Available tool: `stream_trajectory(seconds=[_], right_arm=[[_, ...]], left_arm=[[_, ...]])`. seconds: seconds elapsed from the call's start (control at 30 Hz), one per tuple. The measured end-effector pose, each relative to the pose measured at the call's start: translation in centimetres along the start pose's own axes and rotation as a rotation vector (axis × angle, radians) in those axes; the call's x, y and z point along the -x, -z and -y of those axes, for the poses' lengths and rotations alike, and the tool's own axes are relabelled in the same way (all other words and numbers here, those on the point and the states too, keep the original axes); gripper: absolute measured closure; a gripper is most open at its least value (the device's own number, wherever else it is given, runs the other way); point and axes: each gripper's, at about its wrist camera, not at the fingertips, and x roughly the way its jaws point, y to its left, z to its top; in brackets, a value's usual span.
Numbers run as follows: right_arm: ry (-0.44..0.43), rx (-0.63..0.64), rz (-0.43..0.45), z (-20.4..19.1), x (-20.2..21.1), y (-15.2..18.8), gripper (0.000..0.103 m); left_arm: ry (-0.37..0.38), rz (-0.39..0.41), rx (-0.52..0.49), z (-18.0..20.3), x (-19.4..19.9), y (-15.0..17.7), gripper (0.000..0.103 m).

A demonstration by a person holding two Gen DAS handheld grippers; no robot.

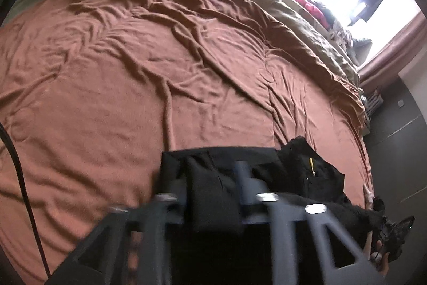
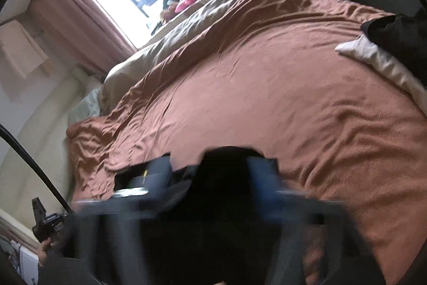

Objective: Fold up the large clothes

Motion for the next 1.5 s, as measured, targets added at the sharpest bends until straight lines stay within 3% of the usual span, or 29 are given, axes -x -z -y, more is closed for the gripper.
stream_trajectory(seconds=[0.03, 0.07, 0.17, 0.27, 0.4, 0.53, 0.83, 0.9, 0.97, 1.0, 1.07, 1.17, 1.37, 1.5], right_arm=[[0.005, 0.001, 0.018, -0.2, 0.4, -0.3, 0.012], [0.004, 0.004, 0.018, -0.4, 0.5, -0.4, 0.012], [0.043, 0.023, 0.003, -1.1, 1.4, -0.6, 0.012], [0.075, 0.06, -0.036, -1.9, 1.9, -0.4, 0.012], [0.121, 0.104, -0.111, -2.8, 1.8, -0.4, 0.012], [0.156, 0.156, -0.183, -3.2, 0.2, -1.8, 0.012], [0.215, 0.184, -0.303, -3.2, -7.1, -5.5, 0.012], [0.205, 0.168, -0.329, -3.1, -8.9, -6.3, 0.022], [0.195, 0.148, -0.34, -2.3, -10.2, -6.7, 0.056], [0.183, 0.14, -0.342, -2.1, -10.6, -6.9, 0.064], [0.159, 0.147, -0.33, -2.1, -10.9, -7.3, 0.098], [0.156, 0.174, -0.247, -1.7, -9.3, -7.5, 0.103], [0.178, 0.202, -0.161, -1.6, -6.6, -7.1, 0.103], [0.248, 0.191, -0.216, -1.5, -8.4, -6.2, 0.101]], left_arm=[[0.0, 0.022, -0.017, 0.3, 0.2, -0.2, 0.03], [-0.008, 0.054, -0.038, 0.6, 0.6, -0.3, 0.018], [-0.012, 0.103, -0.089, 1.2, 1.9, -0.4, 0.014], [-0.034, 0.087, -0.123, 1.0, 2.3, -0.1, 0.014], [-0.114, -0.019, -0.171, -0.1, 1.0, 0.7, 0.014], [-0.171, -0.093, -0.202, -1.2, -1.2, 1.0, 0.031], [-0.149, -0.191, -0.25, -1.3, -6.9, -0.8, 0.032], [-0.139, -0.197, -0.266, -1.0, -8.0, -1.4, 0.037], [-0.13, -0.206, -0.279, -0.7, -8.9, -1.9, 0.054], [-0.116, -0.209, -0.275, -0.6, -9.3, -2.1, 0.059], [-0.122, -0.2, -0.274, -0.5, -9.4, -2.5, 0.083], [-0.143, -0.153, -0.294, 0.0, -8.8, -2.9, 0.099], [-0.107, -0.024, -0.329, 1.9, -6.2, -3.6, 0.101], [-0.169, -0.046, -0.362, 2.9, -8.0, -3.5, 0.1]])
